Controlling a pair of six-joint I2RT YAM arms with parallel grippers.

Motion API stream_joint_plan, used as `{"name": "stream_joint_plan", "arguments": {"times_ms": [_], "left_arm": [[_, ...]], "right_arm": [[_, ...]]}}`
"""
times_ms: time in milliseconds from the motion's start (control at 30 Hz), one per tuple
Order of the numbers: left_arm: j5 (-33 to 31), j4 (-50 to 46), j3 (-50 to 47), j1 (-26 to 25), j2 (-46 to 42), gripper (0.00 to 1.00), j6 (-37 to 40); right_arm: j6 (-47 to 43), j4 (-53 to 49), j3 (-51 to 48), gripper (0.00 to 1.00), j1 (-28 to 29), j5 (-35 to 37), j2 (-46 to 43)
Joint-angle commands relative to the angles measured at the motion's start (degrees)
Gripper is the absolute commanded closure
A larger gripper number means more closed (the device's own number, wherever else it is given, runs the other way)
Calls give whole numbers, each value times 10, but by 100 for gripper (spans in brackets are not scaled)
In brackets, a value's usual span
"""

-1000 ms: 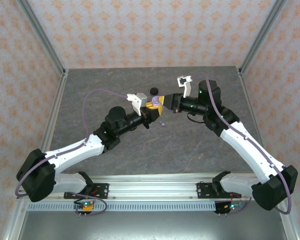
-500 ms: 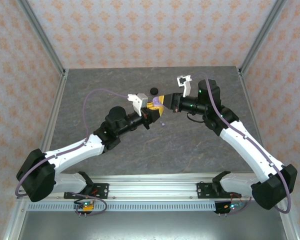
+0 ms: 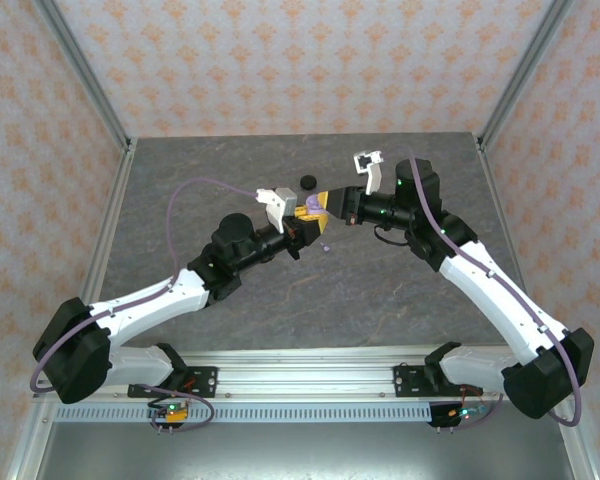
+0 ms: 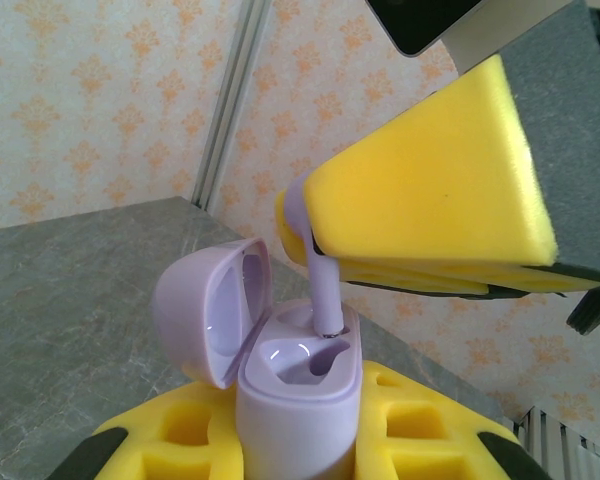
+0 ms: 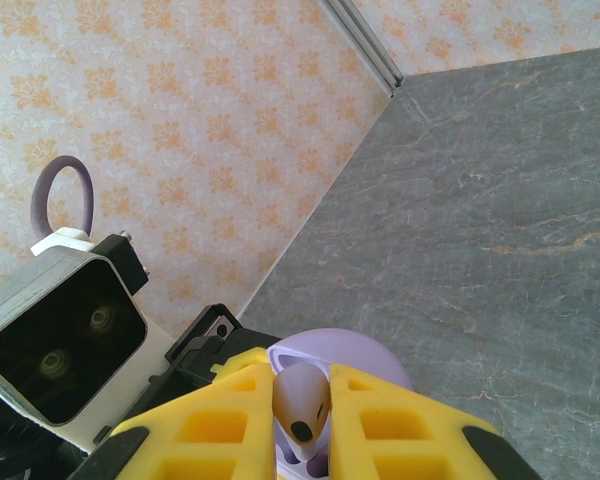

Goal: Insert the wireless bluetooth earbuds into the charging case

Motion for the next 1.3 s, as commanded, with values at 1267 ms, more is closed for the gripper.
{"name": "stream_joint_plan", "arguments": {"times_ms": [1267], "left_arm": [[-37,-34,20,-4,-19,89,26]], "right_arm": [[-29,-72,5,52,4,101,-34]]}}
